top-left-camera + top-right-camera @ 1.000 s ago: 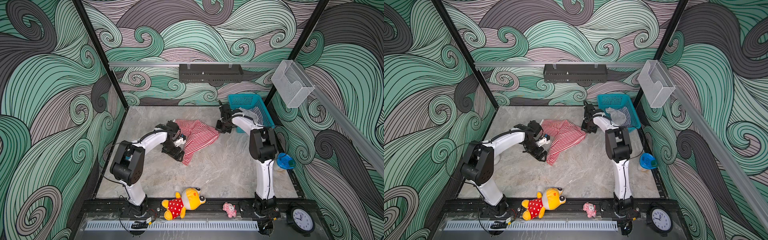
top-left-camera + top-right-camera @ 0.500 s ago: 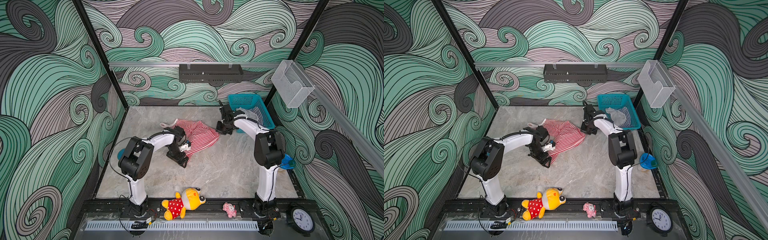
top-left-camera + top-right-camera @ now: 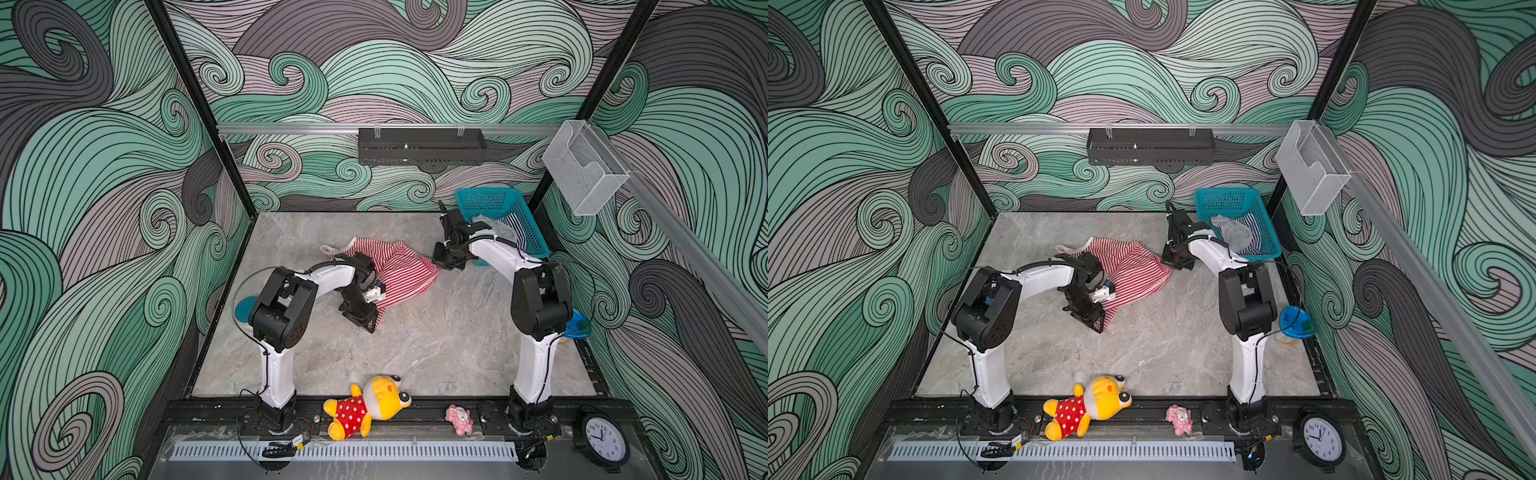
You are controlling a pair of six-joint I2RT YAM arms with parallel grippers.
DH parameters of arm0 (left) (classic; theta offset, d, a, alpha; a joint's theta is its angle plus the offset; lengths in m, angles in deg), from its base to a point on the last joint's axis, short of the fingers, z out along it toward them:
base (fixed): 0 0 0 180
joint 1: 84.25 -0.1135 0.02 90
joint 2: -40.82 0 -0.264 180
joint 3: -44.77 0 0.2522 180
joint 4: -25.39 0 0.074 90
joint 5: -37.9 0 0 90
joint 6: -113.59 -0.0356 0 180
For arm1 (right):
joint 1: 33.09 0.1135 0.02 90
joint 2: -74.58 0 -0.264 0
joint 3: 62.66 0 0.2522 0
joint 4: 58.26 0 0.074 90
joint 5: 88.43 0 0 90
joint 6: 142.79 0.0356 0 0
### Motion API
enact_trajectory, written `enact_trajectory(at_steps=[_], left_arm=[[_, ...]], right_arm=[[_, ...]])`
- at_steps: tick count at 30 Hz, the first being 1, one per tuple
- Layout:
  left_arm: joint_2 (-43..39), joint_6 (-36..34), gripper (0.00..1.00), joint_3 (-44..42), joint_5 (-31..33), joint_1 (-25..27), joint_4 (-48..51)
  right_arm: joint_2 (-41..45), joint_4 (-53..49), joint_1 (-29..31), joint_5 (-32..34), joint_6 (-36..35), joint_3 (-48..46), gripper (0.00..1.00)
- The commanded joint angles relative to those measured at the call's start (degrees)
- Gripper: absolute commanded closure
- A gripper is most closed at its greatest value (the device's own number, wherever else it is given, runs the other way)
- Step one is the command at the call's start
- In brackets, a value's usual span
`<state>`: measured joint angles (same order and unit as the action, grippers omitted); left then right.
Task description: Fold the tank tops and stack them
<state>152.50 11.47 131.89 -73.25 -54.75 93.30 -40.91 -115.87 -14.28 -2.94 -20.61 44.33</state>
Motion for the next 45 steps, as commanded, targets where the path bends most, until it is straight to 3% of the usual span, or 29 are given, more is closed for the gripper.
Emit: enact_trajectory(at_steps=[1, 7, 9, 11, 15, 20, 22, 24, 28, 31, 35, 40, 45], left_arm=[[1.5, 0.6, 0.44, -0.5, 0.6, 0.8, 0.4], [3.1, 2.9, 0.51, -0.3, 7.1, 0.8, -0.9], [3.8, 3.1, 0.58, 0.1, 7.3, 0.8, -1.3], [4.0, 2.9, 0.68, 0.5, 7.3, 0.8, -1.6], [2.0, 2.6, 1.00, 0.5, 9.5, 0.3, -1.9], [-2.4, 1.6, 1.00, -0.1, 15.8, -2.1, -2.2], [-5.0, 0.5, 1.00, -0.4, 22.6, -3.6, -2.8], [-8.1, -2.1, 1.00, -1.8, 33.3, -4.3, -5.6], [-16.5, -12.6, 1.00, -9.7, 53.4, -4.6, -18.6], [-22.0, -20.2, 1.00, -16.3, 58.5, -4.8, -28.6], [-26.3, -23.7, 1.00, -22.8, 57.5, -4.4, -33.0], [-31.6, -25.2, 1.00, -29.0, 44.1, -2.9, -26.0], [-34.2, -22.2, 0.95, -30.3, 36.0, -1.2, -20.2]], right_arm=[[1.9, 0.0, 0.4, 0.3, 1.2, -0.9, 1.00], [2.3, 0.7, 0.4, -0.2, 1.2, -1.4, 1.00], [2.4, 1.0, 0.4, -0.5, 1.4, -1.6, 1.00], [2.5, 1.2, 0.4, -0.8, 1.4, -1.9, 1.00], [3.0, 1.2, 0.4, -0.9, 1.1, -2.2, 1.00], [3.9, 1.7, 0.9, -2.1, 1.0, -3.0, 1.00], [4.5, 1.9, 1.0, -2.5, 1.1, -3.5, 1.00], [5.1, 1.9, 1.1, -2.4, 1.0, -3.9, 1.00], [6.8, 1.9, 1.0, -2.1, 1.0, -4.7, 1.00], [8.2, 2.0, 1.0, -2.9, 1.1, -5.7, 1.00], [9.1, 2.7, 1.1, -4.2, 1.5, -7.9, 1.00], [8.6, 5.4, 1.1, -6.2, 2.2, -12.9, 1.00], [7.8, 8.2, 2.2, -7.0, 3.2, -18.4, 1.00]])
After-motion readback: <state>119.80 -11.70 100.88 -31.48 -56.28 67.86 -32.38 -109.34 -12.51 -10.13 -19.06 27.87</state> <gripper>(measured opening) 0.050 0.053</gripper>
